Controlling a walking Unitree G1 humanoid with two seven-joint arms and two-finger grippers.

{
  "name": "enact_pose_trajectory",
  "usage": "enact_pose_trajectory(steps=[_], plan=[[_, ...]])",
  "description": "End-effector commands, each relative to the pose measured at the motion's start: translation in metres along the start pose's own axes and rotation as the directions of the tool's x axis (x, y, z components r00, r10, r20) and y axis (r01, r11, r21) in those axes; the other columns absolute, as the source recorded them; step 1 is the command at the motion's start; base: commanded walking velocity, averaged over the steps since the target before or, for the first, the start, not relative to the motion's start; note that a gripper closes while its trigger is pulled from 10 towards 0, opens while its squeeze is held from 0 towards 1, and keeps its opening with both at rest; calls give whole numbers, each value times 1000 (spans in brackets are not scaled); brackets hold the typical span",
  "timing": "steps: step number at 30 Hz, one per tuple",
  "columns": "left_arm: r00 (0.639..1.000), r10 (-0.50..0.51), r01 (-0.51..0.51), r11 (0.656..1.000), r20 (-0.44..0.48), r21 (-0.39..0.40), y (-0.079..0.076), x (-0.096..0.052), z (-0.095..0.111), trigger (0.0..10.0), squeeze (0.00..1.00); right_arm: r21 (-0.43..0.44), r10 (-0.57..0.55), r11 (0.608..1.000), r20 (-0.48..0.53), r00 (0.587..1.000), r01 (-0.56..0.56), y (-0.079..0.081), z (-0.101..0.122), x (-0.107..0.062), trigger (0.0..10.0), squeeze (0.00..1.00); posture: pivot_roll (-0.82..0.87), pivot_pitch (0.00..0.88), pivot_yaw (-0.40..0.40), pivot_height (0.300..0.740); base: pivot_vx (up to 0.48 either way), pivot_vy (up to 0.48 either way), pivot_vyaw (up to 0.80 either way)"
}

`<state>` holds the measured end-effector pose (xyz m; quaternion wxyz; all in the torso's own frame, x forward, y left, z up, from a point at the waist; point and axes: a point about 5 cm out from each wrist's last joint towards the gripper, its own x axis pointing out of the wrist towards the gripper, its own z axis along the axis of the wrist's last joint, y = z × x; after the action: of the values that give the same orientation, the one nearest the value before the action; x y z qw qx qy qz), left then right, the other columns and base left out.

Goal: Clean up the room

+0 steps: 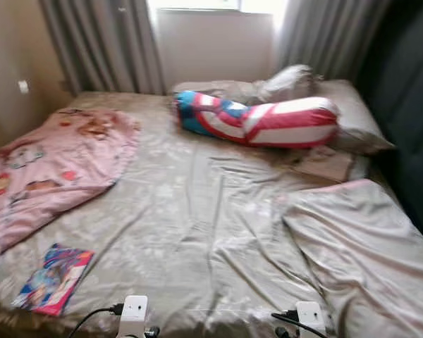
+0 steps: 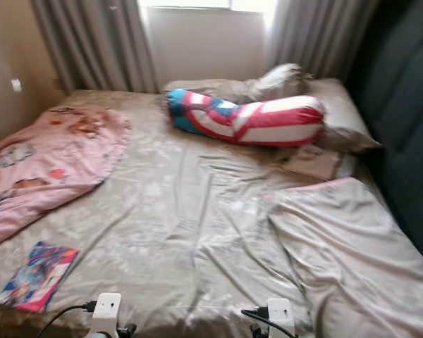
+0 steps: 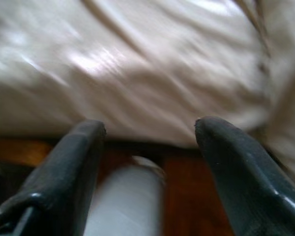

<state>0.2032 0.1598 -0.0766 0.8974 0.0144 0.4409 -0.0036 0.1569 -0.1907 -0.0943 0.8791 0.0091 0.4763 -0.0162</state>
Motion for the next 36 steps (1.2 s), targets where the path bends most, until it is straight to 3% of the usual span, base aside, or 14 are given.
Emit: enact_pose_trajectory(steps=[1,13,26,36], plan=[[999,29,-28,999,-31,26,13,-2,-9,10000,0,1,27,1000,26,999,-27,11,6,2,10000,0,-55,0,1,740,0,435,475],[999,31,-30,999,-34,29,14,-2,-9,10000,0,-8,32,999,25,999,-32,12,3,1,10000,0,-55,0,3,740,0,437,0],[999,33,-32,999,-35,25,15,-2,-8,10000,0,-8,44,999,16,999,-44,13,-1,0,10000,0,-54,0,1,740,0,444,800],[999,35,-34,999,-36,23,15,-2,-9,10000,0,26,38,999,29,999,-38,11,0,0,10000,0,-54,0,-1,740,0,449,0]])
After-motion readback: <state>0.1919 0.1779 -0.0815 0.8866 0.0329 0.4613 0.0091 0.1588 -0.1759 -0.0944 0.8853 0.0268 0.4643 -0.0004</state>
